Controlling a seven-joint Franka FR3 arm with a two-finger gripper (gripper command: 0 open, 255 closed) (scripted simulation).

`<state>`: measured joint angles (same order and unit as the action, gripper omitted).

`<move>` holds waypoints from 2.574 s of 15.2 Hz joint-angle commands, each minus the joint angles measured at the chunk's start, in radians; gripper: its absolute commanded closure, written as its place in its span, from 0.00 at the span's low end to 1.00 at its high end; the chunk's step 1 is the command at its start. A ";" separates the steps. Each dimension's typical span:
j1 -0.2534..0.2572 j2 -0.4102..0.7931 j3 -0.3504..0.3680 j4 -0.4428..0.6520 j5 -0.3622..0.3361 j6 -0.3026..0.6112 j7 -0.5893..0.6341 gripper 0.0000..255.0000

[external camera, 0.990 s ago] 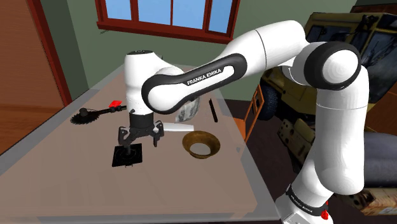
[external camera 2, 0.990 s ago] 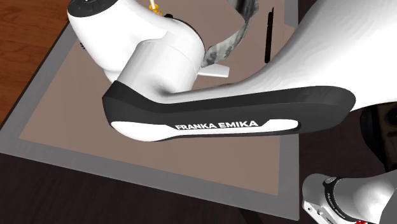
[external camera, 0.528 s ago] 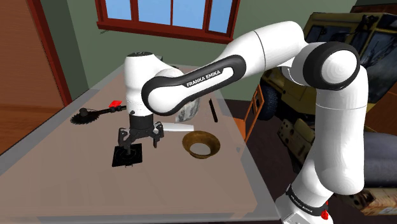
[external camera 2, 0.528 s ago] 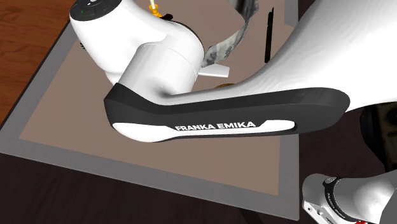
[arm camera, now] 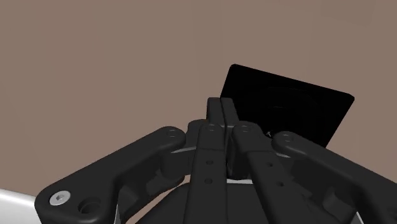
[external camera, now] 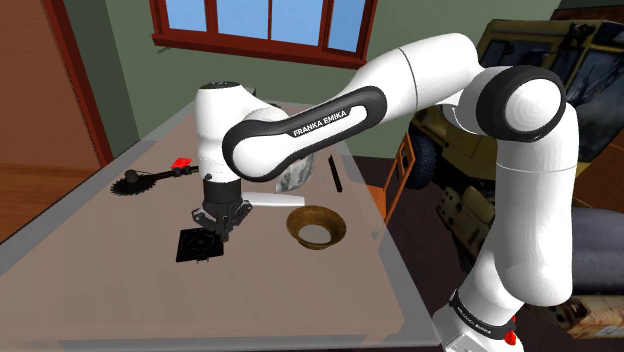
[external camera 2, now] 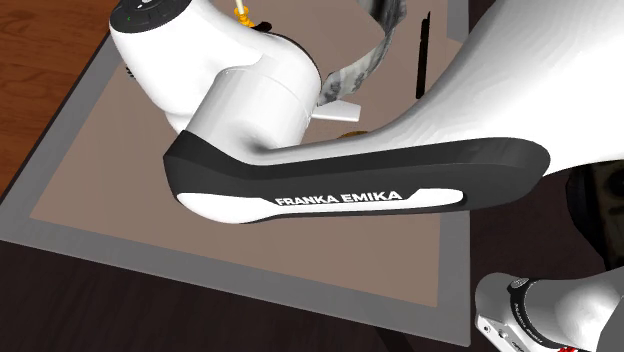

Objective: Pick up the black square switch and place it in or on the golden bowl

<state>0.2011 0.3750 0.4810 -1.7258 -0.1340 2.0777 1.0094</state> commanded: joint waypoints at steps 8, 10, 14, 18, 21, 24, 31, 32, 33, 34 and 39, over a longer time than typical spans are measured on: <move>-0.288 0.297 0.087 0.218 0.602 -0.153 -0.102 0.00; -0.417 0.463 0.148 0.230 0.853 -0.177 -0.114 0.00; -0.472 0.561 0.193 0.203 0.993 -0.156 -0.129 0.00; -0.444 0.565 0.196 0.193 1.011 -0.123 -0.137 0.00; -0.430 0.565 0.193 0.190 1.022 -0.112 -0.142 0.00; -0.425 0.562 0.186 0.190 1.027 -0.115 -0.144 0.00; -0.413 0.574 0.177 0.225 1.022 -0.129 -0.130 1.00; -0.416 0.573 0.178 0.206 1.027 -0.120 -0.145 1.00; -0.402 0.594 0.175 0.220 1.024 -0.109 -0.149 1.00; -0.378 0.607 0.177 0.244 1.023 -0.097 -0.135 1.00; -0.419 0.536 0.175 0.185 1.045 -0.128 -0.138 1.00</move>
<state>-0.2020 0.9102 0.6675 -1.4998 0.9068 1.9454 0.8747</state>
